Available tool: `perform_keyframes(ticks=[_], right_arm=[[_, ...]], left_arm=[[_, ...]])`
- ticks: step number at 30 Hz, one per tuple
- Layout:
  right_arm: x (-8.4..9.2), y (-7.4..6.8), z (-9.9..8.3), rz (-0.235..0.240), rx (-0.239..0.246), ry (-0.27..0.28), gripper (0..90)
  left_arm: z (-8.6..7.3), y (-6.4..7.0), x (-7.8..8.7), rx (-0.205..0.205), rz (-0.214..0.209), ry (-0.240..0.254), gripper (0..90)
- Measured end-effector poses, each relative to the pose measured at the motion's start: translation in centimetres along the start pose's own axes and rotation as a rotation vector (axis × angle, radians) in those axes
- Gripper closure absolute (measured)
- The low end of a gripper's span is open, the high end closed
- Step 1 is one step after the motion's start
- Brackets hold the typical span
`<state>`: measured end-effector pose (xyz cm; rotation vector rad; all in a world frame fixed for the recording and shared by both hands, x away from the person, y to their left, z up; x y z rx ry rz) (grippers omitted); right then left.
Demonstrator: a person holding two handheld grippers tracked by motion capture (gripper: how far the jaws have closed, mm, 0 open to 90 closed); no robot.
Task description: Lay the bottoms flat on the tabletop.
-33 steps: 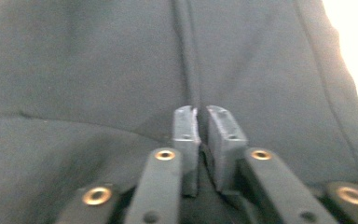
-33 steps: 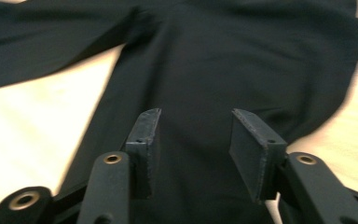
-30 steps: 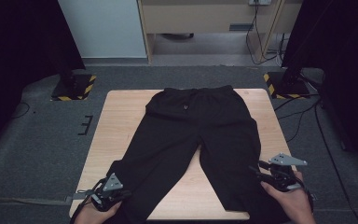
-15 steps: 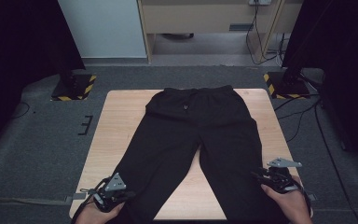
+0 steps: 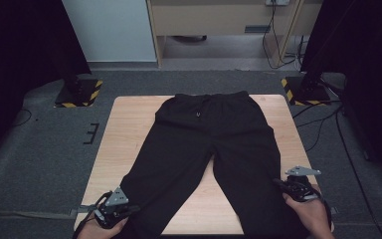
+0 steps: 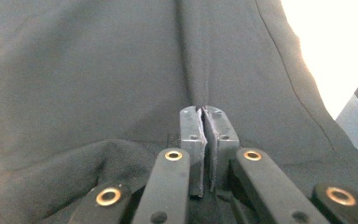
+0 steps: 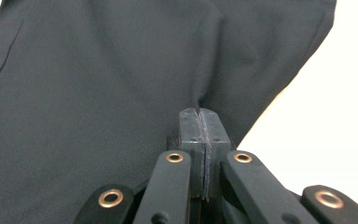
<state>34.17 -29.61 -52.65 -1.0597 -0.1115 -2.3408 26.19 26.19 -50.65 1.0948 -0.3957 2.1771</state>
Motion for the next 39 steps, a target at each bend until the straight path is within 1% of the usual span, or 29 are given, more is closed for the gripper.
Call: perform_keyframes(ticks=[1, 4, 5, 6, 7, 8, 9, 10, 11, 12, 14, 15, 16, 18, 19, 20, 23, 25, 26, 28, 29, 30, 31, 33, 34, 35, 37, 38, 39], right_arm=[[0.1, 0.2, 0.1, -0.004, 0.004, 0.001, 89.8], [0.5, 1.2, 0.7, -0.034, -0.013, 0.018, 89.8], [0.5, 1.5, 0.9, -0.029, -0.016, 0.013, 89.6], [0.4, 1.6, 1.1, 0.003, -0.025, 0.012, 88.3], [0.4, 1.7, 1.2, 0.047, -0.041, 0.010, 84.9], [0.6, 1.9, 1.3, 0.022, -0.025, 0.029, 80.2], [0.9, 2.1, 1.5, 0.006, -0.027, 0.047, 77.7], [1.3, 2.4, 1.6, -0.007, -0.042, 0.081, 75.9], [1.7, 2.8, 1.6, -0.024, -0.054, 0.099, 74.3], [2.0, 3.2, 1.7, -0.045, -0.057, 0.104, 73.4], [2.1, 3.8, 1.5, -0.071, -0.072, 0.081, 71.6], [2.0, 4.1, 1.3, -0.086, -0.071, 0.062, 70.4], [1.8, 4.3, 1.2, -0.096, -0.077, 0.054, 68.8], [1.4, 4.6, 1.0, -0.100, -0.090, 0.050, 63.6], [1.1, 4.5, 0.9, -0.101, -0.098, 0.049, 62.6], [0.8, 4.5, 0.8, -0.108, -0.090, 0.035, 60.7], [0.2, 4.2, 0.6, -0.117, -0.101, 0.017, 58.9], [0.3, 4.0, 0.4, -0.128, -0.089, 0.015, 59.6], [0.4, 4.0, 0.2, -0.131, -0.090, 0.020, 59.8], [0.9, 4.1, -0.3, -0.135, -0.114, 0.030, 60.7], [1.1, 4.0, -0.5, -0.126, -0.118, 0.033, 60.4], [1.2, 4.0, -0.7, -0.115, -0.110, 0.035, 60.1], [1.4, 3.7, -1.0, -0.095, -0.109, 0.037, 59.5], [1.4, 3.1, -1.5, -0.074, -0.092, 0.028, 58.4], [1.3, 2.9, -1.7, -0.084, -0.071, 0.035, 58.8], [1.3, 2.8, -1.8, -0.095, -0.059, 0.037, 60.7], [1.4, 2.8, -1.8, -0.121, -0.048, 0.027, 64.9], [1.4, 2.9, -1.7, -0.123, -0.046, 0.029, 73.9], [1.4, 3.0, -1.7, -0.110, -0.040, 0.025, 88.1]], left_arm=[[0.0, 0.1, 0.0, -0.004, -0.008, -0.001, 86.2], [0.1, 0.7, -0.1, -0.017, -0.020, -0.006, 86.2], [0.2, 0.8, -0.2, -0.024, -0.019, -0.010, 86.1], [0.2, 0.9, -0.3, -0.030, -0.014, -0.014, 86.0], [0.2, 0.8, -0.4, -0.029, -0.011, -0.014, 85.9], [0.2, 0.7, -0.4, -0.026, -0.010, -0.014, 85.8], [0.2, 0.6, -0.4, -0.019, -0.011, -0.011, 85.6], [0.1, 0.5, -0.4, -0.015, -0.012, -0.009, 85.4], [0.1, 0.5, -0.4, -0.014, -0.013, -0.007, 85.4], [0.1, 0.5, -0.4, -0.013, -0.014, -0.007, 85.4], [0.0, 0.6, -0.5, -0.018, -0.015, -0.011, 85.4], [0.0, 0.7, -0.5, -0.018, -0.014, -0.013, 85.4], [-0.1, 0.7, -0.5, -0.018, -0.012, -0.012, 85.4], [-0.1, 0.7, -0.5, -0.018, -0.012, -0.011, 85.2], [-0.1, 0.7, -0.5, -0.015, -0.012, -0.010, 85.2], [-0.2, 0.7, -0.5, -0.015, -0.011, -0.009, 85.2], [-0.3, 0.7, -0.6, -0.008, -0.011, -0.011, 85.3], [-0.4, 0.6, -0.6, -0.005, -0.009, -0.009, 85.3], [-0.5, 0.6, -0.7, -0.003, -0.009, -0.009, 85.3], [-0.6, 0.5, -0.8, 0.004, -0.006, -0.010, 85.5], [-0.6, 0.5, -0.7, 0.003, -0.004, -0.009, 85.5], [-0.7, 0.5, -0.7, 0.005, -0.003, -0.009, 85.6], [-0.7, 0.6, -0.7, 0.010, -0.001, -0.009, 85.6], [-0.7, 0.9, -0.5, 0.009, -0.018, -0.018, 85.9], [-0.7, 1.0, -0.4, 0.013, -0.038, -0.024, 86.1], [-0.7, 1.3, -0.3, 0.014, -0.053, -0.028, 86.2], [-0.4, 1.8, -0.1, 0.001, -0.064, -0.033, 86.3], [0.2, 2.0, 0.0, -0.006, -0.064, -0.021, 86.3], [0.6, 2.1, 0.0, -0.007, -0.066, -0.010, 86.2]])
Point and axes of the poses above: each handheld gripper's, and its own axes: x roughly backward along the jaws, z roughly out of its top, y roughly to its right, the point moved 1 cm from there along -x, roughly forward along the jaws, and after that the axes turned 6 degrees about z, right-handed, at the moved point
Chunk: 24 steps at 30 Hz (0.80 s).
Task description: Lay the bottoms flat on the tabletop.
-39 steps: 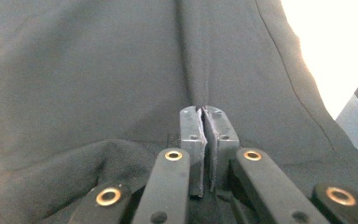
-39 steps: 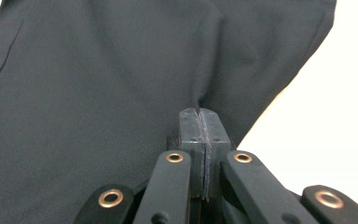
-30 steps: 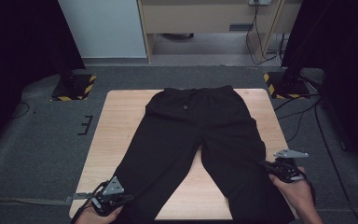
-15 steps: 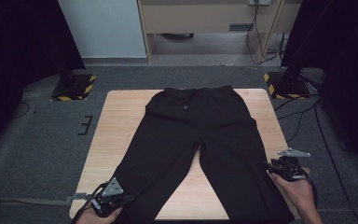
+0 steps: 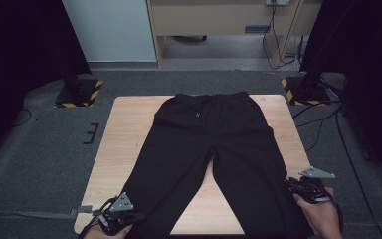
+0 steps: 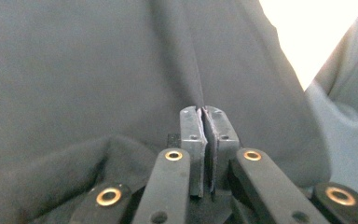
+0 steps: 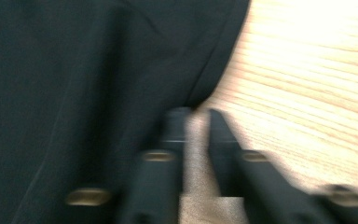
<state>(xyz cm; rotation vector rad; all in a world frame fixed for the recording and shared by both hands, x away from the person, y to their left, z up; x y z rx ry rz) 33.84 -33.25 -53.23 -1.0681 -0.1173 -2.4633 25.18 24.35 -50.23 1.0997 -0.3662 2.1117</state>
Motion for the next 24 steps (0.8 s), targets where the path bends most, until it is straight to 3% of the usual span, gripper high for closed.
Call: perform_keyframes(ticks=[4, 7, 9, 11, 12, 14, 20, 22, 24], right_arm=[[0.0, 0.3, 0.2, -0.015, 0.022, -0.016, 90.0], [0.2, 0.9, 0.1, -0.044, -0.009, -0.014, 90.0], [0.4, 1.0, -0.1, -0.021, -0.036, 0.003, 90.0], [0.7, 0.5, -0.5, 0.013, -0.029, 0.019, 90.0], [0.8, 0.4, -0.6, 0.022, -0.026, 0.032, 89.2], [1.0, 0.1, -0.7, 0.049, -0.023, 0.044, 81.0], [0.8, -1.1, -0.9, 0.080, -0.003, 0.012, 65.8], [0.7, -1.5, -0.9, 0.067, 0.010, 0.000, 69.0], [0.7, -1.7, -0.9, 0.056, 0.023, -0.010, 80.9]], left_arm=[[2.6, -0.1, -0.8, -0.042, 0.066, 0.007, 84.5], [3.3, -0.6, -1.8, -0.031, 0.088, -0.011, 77.5], [3.2, -0.8, -1.6, -0.035, 0.096, 0.014, 72.0], [2.8, -1.0, -0.8, -0.039, 0.140, 0.041, 63.4], [2.7, -1.1, -0.6, -0.043, 0.154, 0.041, 64.4], [2.3, -1.5, -0.1, -0.036, 0.168, 0.040, 63.8], [1.3, -2.5, 1.2, -0.012, 0.226, 0.065, 58.6], [0.9, -2.8, 1.9, -0.009, 0.258, 0.081, 57.1], [0.4, -3.2, 2.6, 0.005, 0.278, 0.104, 54.6]])
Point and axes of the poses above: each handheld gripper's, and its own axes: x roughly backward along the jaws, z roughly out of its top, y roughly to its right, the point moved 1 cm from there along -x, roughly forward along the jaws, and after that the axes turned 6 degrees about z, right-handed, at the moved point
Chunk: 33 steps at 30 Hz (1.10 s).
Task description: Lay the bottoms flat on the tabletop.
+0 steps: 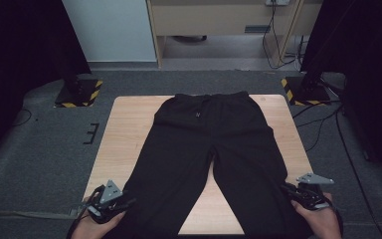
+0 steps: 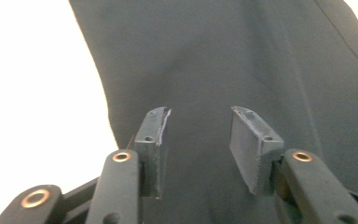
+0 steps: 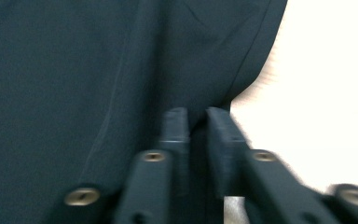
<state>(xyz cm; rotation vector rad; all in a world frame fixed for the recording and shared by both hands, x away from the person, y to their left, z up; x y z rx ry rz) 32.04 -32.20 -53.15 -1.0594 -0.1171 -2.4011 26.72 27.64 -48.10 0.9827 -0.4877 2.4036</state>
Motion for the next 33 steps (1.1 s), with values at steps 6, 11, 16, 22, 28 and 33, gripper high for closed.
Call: perform_keyframes(ticks=[6, 11, 16, 22, 28, 33], right_arm=[[0.2, -0.3, -0.1, -0.005, 0.020, -0.009, 90.0], [0.7, 1.0, -0.2, -0.091, -0.007, 0.002, 90.0], [0.8, 2.1, -0.4, -0.099, -0.053, 0.002, 90.0], [0.8, 2.1, -0.3, -0.091, -0.049, 0.001, 90.0], [0.8, 2.1, -0.4, -0.086, -0.049, 0.008, 90.0], [0.8, 2.2, -0.4, -0.084, -0.051, 0.010, 90.0]], left_arm=[[-2.4, -1.8, 1.0, 0.034, 0.030, 0.003, 51.9], [-4.7, -2.5, 1.4, 0.044, 0.031, -0.022, 51.5], [-6.3, -2.8, 1.7, 0.025, 0.039, -0.068, 61.4], [-6.9, -3.3, 1.4, 0.036, 0.040, -0.105, 68.5], [-7.1, -3.2, 0.7, 0.076, -0.029, -0.117, 58.4], [-7.3, -2.4, 1.3, 0.047, -0.045, -0.142, 82.9]])
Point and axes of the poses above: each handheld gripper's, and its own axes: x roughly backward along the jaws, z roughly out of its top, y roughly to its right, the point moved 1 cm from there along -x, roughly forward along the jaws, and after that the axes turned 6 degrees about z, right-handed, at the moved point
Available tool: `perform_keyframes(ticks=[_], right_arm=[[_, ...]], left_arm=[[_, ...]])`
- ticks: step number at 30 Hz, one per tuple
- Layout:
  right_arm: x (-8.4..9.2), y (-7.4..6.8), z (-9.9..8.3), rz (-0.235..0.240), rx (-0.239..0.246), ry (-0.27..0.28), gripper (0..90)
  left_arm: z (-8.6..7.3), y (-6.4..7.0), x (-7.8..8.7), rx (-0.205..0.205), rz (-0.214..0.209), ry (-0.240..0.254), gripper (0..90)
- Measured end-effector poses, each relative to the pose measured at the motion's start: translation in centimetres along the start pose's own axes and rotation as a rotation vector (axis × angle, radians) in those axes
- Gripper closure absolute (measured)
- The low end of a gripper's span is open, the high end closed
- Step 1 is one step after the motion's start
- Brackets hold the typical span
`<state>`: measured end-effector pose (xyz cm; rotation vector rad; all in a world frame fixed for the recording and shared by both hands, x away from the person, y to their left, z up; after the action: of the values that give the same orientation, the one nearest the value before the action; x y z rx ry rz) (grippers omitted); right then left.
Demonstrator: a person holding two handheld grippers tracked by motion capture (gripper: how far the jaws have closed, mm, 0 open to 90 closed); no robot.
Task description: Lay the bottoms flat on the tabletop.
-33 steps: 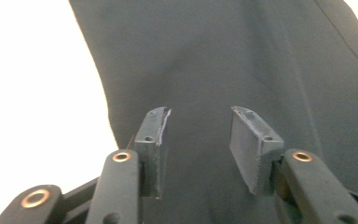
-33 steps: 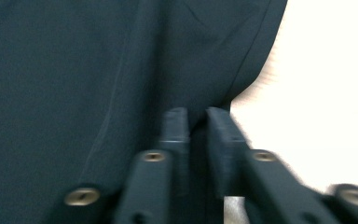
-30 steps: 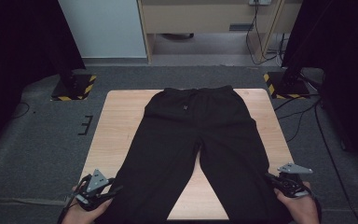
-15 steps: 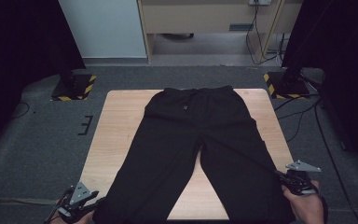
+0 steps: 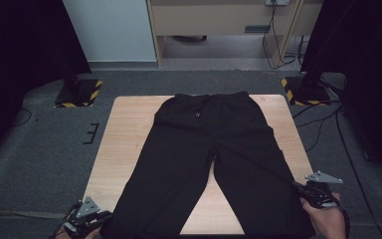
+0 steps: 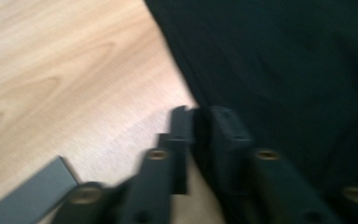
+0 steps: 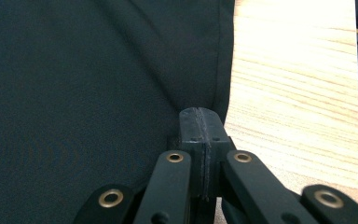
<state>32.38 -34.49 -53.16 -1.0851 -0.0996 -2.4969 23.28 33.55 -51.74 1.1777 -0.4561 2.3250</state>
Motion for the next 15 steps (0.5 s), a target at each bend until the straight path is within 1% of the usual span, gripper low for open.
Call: perform_keyframes(ticks=[2, 4, 5, 8, 9, 11, 13, 14, 15], right_arm=[[0.0, 0.0, 0.0, 0.000, -0.004, 0.001, 89.9], [0.0, 0.0, 0.0, 0.000, -0.009, 0.002, 89.9], [-0.1, 0.0, 0.0, 0.001, -0.010, 0.002, 89.9], [-0.1, 0.1, 0.1, 0.005, -0.006, -0.002, 89.9], [-0.1, 0.1, 0.1, 0.004, -0.005, -0.003, 89.9], [-0.1, 0.1, 0.1, 0.003, -0.004, -0.001, 89.9], [-0.1, 0.1, 0.1, 0.003, -0.003, -0.002, 90.0], [-0.1, 0.1, 0.1, 0.004, -0.004, -0.001, 89.9], [-0.1, 0.1, 0.1, 0.004, -0.003, -0.002, 89.9]], left_arm=[[-0.3, 0.4, 0.3, -0.003, 0.009, -0.010, 86.9], [-0.7, 0.6, 0.8, -0.007, 0.023, -0.017, 87.7], [-1.0, 0.7, 1.1, -0.006, 0.033, -0.016, 87.8], [-1.7, 1.0, 2.4, 0.003, 0.044, -0.005, 88.0], [-2.1, 1.1, 2.9, 0.003, 0.058, -0.013, 88.0], [-2.9, 1.1, 3.3, 0.000, 0.062, -0.042, 88.1], [-3.8, 1.1, 3.8, -0.002, 0.079, -0.070, 88.1], [-4.3, 1.0, 4.1, -0.001, 0.090, -0.082, 88.1], [-4.8, 0.7, 4.4, -0.002, 0.119, -0.095, 88.0]])
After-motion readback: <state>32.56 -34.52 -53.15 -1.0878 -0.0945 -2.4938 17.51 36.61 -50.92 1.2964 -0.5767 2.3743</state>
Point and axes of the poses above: each handheld gripper's, and its own axes: x roughly backward along the jaws, z roughly out of its top, y roughly to its right, the point moved 1 cm from there along -x, roughly forward along the jaws, and after that the axes turned 6 degrees about z, right-handed, at the moved point
